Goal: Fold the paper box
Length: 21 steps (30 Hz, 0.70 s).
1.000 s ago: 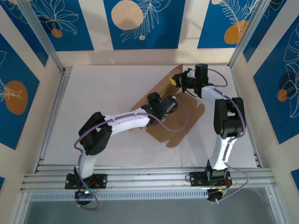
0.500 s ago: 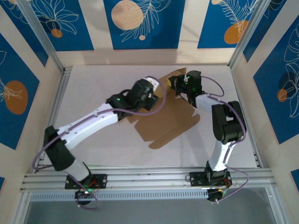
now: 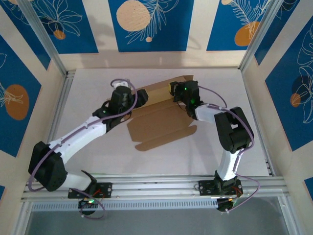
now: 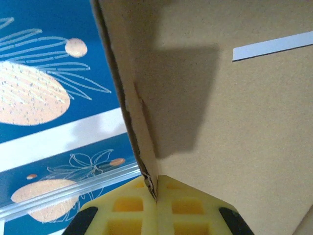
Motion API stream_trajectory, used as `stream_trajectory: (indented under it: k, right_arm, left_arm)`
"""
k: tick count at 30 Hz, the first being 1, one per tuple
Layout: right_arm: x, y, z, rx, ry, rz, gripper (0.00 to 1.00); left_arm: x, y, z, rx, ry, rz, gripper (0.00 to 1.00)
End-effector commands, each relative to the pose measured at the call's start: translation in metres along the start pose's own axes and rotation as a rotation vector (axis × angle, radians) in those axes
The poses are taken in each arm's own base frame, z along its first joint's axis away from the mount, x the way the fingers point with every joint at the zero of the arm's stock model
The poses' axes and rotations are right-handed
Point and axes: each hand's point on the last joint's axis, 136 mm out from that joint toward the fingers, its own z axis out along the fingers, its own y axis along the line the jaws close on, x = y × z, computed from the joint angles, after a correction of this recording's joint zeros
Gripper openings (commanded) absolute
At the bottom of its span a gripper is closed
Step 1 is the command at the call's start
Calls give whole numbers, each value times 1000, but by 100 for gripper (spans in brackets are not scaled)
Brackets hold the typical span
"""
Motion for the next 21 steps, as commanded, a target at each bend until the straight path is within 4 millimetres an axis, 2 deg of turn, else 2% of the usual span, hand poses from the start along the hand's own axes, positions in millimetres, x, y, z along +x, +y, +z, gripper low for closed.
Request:
stream_trajectory:
  k: [1,7,10,12,17,21]
  right_arm:
    - [7,-13,1,2,-33,37,0]
    - [14,-14,-1,-5,-16,48,0]
    - [16,-14,1,-15,5,54,0]
    - [16,-17,2,-17,11,64,0]
    - [12,-22,0,-12,14,81,0]
    - [14,-22,1,-22,45,77,0]
  left_arm:
    - [-9,-20,11,183,-111,-294,70]
    - [-11,-20,33,278,-299,-512,71]
    - [-14,-19,40,299,-377,-537,69]
    - [-14,-9,46,286,-417,-562,65]
    - [-7,7,57,284,-443,-592,45]
    - [-6,18,61,270,-461,-591,34]
